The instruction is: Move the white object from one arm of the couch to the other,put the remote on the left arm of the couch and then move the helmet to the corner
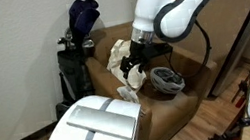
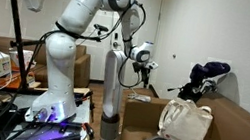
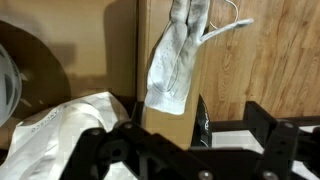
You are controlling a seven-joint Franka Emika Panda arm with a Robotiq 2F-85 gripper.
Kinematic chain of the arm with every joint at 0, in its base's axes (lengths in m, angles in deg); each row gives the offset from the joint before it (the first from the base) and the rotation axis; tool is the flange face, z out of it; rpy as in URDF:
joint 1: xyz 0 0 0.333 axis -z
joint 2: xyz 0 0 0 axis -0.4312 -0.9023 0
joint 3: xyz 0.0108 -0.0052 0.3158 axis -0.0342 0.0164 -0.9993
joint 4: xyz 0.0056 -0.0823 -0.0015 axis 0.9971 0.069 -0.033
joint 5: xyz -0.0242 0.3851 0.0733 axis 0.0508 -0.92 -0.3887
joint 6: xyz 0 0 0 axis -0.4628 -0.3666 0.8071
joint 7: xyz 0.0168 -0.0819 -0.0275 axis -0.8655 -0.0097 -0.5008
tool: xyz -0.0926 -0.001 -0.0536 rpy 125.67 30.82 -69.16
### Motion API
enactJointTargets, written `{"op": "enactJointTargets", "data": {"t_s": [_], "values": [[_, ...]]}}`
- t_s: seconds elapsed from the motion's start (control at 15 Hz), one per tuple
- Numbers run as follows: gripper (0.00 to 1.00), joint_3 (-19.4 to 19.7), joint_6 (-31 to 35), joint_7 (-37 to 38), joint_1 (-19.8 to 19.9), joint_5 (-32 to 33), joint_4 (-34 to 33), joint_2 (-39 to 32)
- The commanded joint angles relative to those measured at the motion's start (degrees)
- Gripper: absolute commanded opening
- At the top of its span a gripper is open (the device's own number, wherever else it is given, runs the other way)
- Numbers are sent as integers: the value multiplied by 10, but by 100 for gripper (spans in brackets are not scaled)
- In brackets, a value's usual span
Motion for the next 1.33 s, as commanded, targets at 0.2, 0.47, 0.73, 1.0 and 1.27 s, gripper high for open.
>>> {"op": "enactJointTargets", "data": {"t_s": [0.2, 0.47, 0.73, 1.0, 1.27], "values": [[100, 21, -14, -21, -19, -36, -79, -102], [100, 33, 4, -14, -26, -46, -101, -148], [100, 33, 31, -7, -24, -68, -128, -186], [100, 24, 65, -7, -24, -100, -156, -220], [60, 32, 90, -1, -41, -115, -171, -240]]}}
